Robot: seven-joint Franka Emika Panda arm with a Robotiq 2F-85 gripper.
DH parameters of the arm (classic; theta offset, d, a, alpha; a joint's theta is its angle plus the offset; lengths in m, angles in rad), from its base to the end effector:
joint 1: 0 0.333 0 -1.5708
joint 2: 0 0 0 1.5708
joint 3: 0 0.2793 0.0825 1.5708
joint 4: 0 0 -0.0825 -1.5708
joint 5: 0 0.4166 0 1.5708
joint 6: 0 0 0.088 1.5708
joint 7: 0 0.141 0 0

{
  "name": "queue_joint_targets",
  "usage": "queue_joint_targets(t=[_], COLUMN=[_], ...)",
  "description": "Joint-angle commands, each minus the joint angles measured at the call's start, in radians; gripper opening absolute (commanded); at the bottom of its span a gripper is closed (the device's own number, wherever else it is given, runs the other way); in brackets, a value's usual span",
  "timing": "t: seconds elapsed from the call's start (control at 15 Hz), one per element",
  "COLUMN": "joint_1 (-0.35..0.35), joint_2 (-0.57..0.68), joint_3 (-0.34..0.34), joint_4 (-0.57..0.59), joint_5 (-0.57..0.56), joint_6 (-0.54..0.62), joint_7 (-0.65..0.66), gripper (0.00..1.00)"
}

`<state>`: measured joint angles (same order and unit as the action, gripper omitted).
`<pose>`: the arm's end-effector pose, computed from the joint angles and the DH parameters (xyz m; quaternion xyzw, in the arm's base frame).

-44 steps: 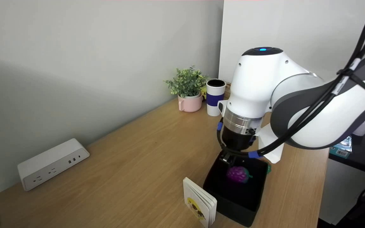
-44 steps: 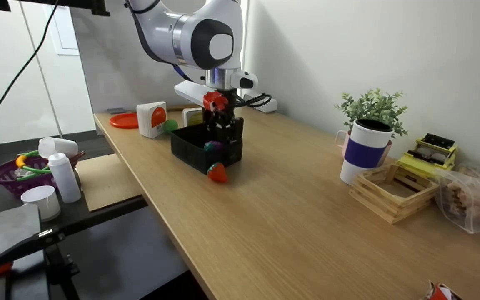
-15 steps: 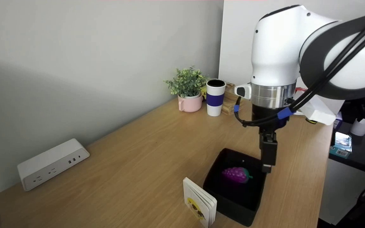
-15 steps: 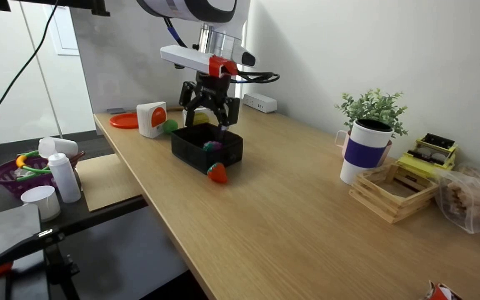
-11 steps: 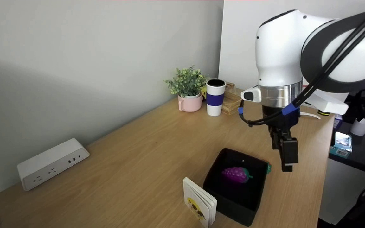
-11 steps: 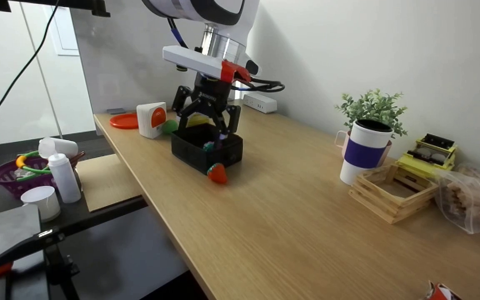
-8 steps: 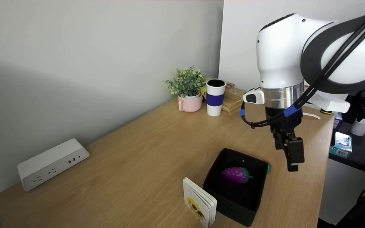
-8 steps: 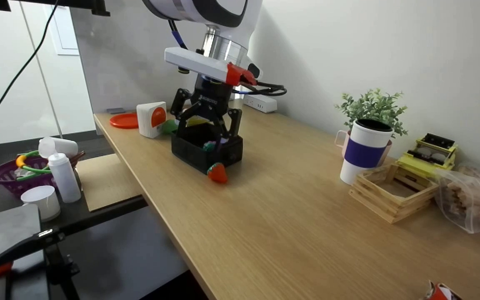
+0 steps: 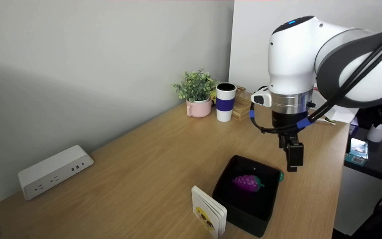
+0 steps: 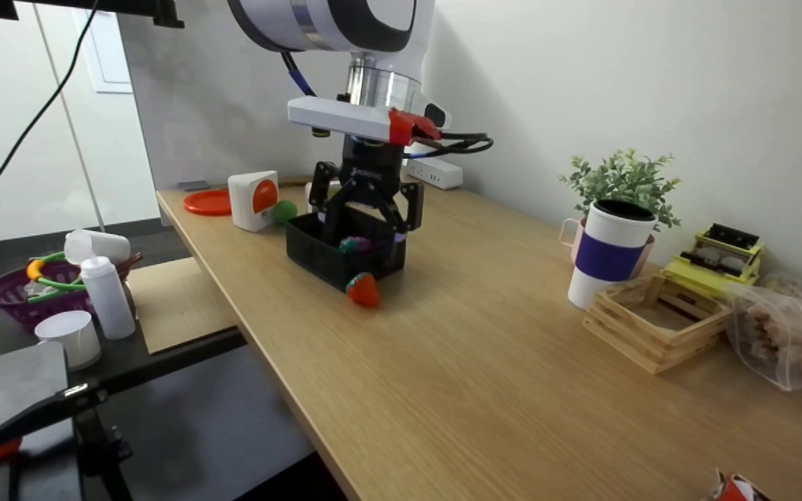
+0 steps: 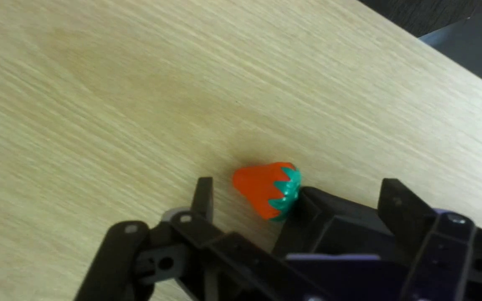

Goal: Put the purple and red toys in the black box

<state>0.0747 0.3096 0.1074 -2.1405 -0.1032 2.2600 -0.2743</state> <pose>0.5444 0.0979 0.1515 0.9610 0.2595 -0.0942 0.0157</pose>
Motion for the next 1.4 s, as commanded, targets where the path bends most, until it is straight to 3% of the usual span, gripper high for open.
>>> queue_joint_targets(t=[0.0, 0.33, 0.87, 0.93, 1.33], joint_1=[0.001, -0.019, -0.039, -0.027, -0.020], joint_2=[0.028, 0.054, 0.090, 0.078, 0.089], joint_3=[-0.019, -0.012, 0.005, 0.000, -0.007], joint_4=[-0.003, 0.003, 0.017, 0.003, 0.004], joint_5=[-0.059, -0.049, -0.092, -0.074, -0.103], joint_6=[0.061, 0.064, -0.020, 0.005, 0.000], joint_7=[0.019, -0.046, -0.357, -0.297, -0.312], gripper=[1.00, 1.00, 1.00, 1.00, 1.00])
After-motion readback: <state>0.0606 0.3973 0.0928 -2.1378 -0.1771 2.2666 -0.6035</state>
